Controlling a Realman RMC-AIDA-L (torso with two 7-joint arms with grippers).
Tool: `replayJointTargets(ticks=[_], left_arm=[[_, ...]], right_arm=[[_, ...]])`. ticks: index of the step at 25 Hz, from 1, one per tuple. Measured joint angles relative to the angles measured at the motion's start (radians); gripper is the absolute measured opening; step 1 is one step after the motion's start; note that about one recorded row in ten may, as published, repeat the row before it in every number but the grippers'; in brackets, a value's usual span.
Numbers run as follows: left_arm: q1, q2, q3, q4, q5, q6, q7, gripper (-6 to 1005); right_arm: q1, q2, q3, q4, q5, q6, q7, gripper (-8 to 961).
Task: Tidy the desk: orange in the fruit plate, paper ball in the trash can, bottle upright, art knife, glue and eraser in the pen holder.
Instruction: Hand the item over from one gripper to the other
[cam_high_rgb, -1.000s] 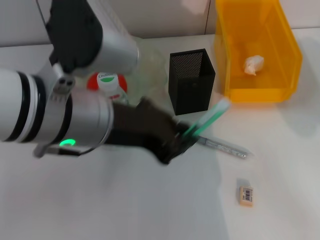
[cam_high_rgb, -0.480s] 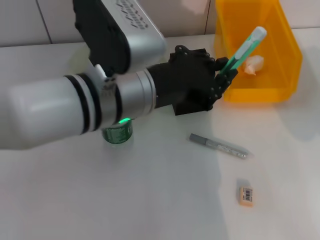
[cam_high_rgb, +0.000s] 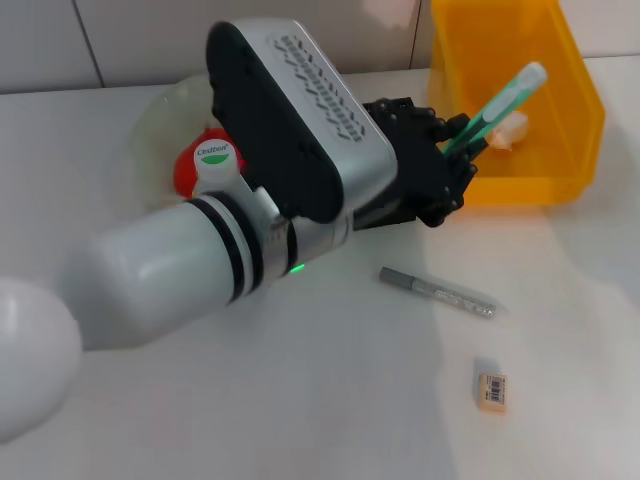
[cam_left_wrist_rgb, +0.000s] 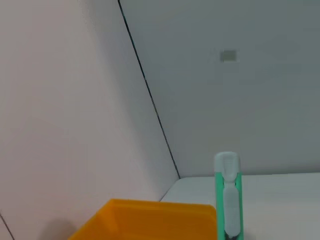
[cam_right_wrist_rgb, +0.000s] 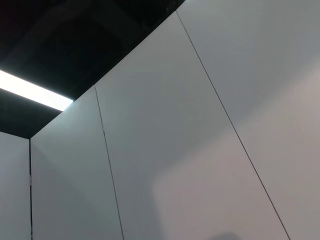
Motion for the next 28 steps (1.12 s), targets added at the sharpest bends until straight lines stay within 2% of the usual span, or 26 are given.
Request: replayJointTargets(ticks=[7, 17, 28], left_arm=[[0.003, -0.001, 0.102, -0.034, 0.080, -0.158, 0.002, 208], [-0.002, -0.002, 0.136, -0.049, 0.097, -0.217, 0.003, 211], [-0.001, -0.002, 0.147, -0.063, 0.122, -0.219, 0.003, 215]], right_arm=[[0.060, 0.004, -0.032, 0.202, -0.002, 0.102, -0.256, 797], [0.144, 0.008, -0.061, 0.264, -0.031, 0.237, -0.339, 798], [0.180, 0.002, -0.104, 0.260, -0.039, 0.306, -0.336, 791]])
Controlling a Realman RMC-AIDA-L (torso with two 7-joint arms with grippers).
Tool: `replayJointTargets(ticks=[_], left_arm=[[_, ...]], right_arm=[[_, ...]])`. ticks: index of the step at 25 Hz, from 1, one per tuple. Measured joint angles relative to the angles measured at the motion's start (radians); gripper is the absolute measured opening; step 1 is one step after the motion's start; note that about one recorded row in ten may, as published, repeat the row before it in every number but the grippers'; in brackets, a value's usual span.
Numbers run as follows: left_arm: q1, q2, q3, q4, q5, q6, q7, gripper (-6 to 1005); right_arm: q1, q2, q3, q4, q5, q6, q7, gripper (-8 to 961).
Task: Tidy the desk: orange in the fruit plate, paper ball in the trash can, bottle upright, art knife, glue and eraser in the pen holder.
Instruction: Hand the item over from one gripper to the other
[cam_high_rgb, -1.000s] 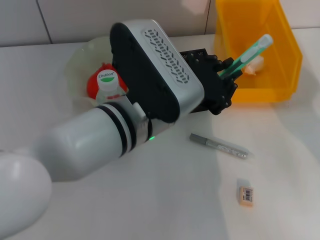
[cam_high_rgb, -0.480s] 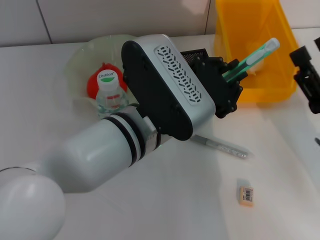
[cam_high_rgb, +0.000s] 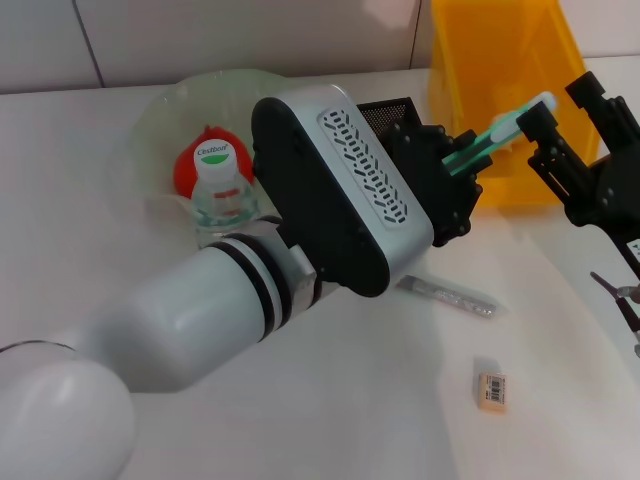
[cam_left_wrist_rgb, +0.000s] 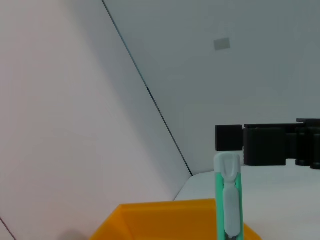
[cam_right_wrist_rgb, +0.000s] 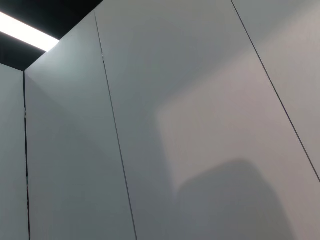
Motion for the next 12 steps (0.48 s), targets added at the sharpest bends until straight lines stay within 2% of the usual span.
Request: replayJointTargets(ticks=[7, 12], left_arm=[[0.001, 0.001, 0.007, 0.006, 0.003, -0.001, 0.000, 217], [0.002, 0.002, 0.007, 0.007, 0.003, -0.001, 0.000, 219]], right_arm=[[0.011, -0.002, -0.004, -0.031, -0.024, 0.029, 0.058, 783], [0.012, -0.002, -0.004, -0.052, -0.041, 0.033, 0.088, 584]])
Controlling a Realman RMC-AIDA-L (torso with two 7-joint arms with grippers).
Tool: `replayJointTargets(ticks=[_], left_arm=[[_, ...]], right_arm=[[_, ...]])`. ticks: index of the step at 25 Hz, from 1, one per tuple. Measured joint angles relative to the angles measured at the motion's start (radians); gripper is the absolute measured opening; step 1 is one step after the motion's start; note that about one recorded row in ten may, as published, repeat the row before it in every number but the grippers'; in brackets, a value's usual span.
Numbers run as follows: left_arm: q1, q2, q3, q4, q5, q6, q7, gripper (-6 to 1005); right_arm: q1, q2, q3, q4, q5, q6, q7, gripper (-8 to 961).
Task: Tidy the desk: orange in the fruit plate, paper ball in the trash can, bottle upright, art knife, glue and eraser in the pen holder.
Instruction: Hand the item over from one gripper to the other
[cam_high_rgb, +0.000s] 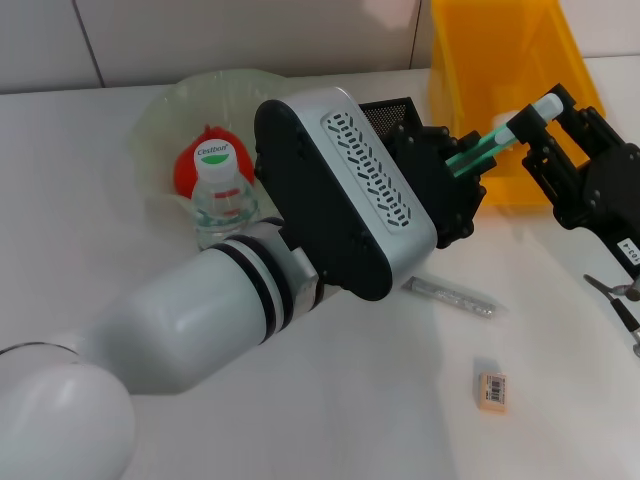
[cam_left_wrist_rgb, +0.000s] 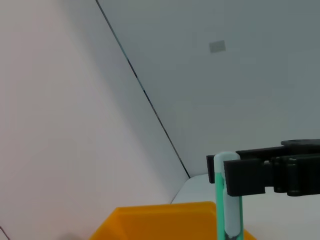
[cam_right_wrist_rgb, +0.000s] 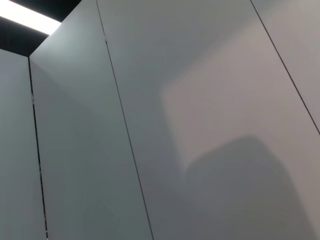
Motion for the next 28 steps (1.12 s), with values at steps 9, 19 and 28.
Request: replayJointTargets(ticks=[9, 19, 28], left_arm=[[0.007, 0.001, 0.000, 0.010, 0.000, 0.002, 0.000, 222], [0.013, 0.002, 0.008, 0.018, -0.001, 0.005, 0.000, 226], [0.018, 0.002, 0.008, 0.018, -0.002, 0.006, 0.000, 229]], right_arm=[[-0.004, 0.000, -0.003, -0.002, -0.014, 0.008, 0.009, 494], [-0.005, 0.000, -0.012, -0.003, -0.015, 0.008, 0.013, 354], [-0.001, 0.000, -0.013, -0.001, -0.015, 0.011, 0.016, 247]])
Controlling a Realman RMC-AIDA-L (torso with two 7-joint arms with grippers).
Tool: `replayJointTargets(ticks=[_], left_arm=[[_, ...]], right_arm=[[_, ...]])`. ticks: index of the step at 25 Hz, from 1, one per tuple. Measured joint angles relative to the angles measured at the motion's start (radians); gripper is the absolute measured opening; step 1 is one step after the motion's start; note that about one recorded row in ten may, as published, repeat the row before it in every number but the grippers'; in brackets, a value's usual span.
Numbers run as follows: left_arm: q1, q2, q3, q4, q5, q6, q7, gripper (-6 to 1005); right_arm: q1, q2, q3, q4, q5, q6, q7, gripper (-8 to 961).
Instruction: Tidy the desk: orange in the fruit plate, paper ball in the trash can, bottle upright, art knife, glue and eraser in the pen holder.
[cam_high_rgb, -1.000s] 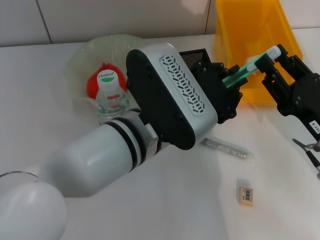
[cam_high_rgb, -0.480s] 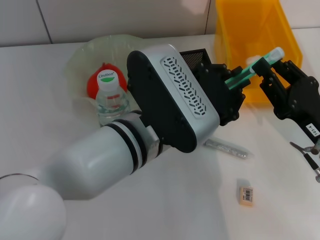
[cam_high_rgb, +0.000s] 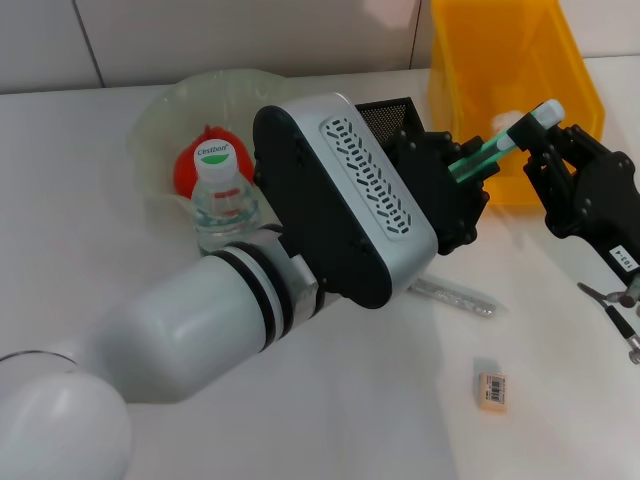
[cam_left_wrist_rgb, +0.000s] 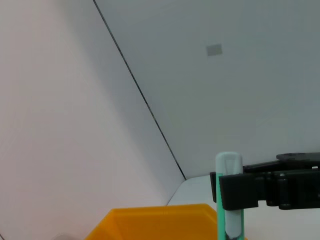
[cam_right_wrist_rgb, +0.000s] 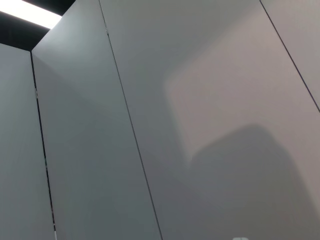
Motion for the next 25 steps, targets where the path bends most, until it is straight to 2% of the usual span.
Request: replayJointTargets(ticks=[2, 21, 25], left_arm=[[0.000, 0.000, 0.000, 0.000, 0.000, 0.000, 0.000, 229], [0.000, -0.002, 0.003, -0.014, -0.006, -0.005, -0.012, 236], [0.003, -0.001, 0.000, -0.014, -0.007, -0.005, -0.014, 374]], right_arm=[[0.002, 0.000, 0.000, 0.000, 0.000, 0.005, 0.002, 181], [-0.009, 0.001, 0.013, -0.002, 0.014, 0.009, 0.012, 157], [-0.022, 0.001, 0.048, -0.002, 0.015, -0.023, 0.012, 162]])
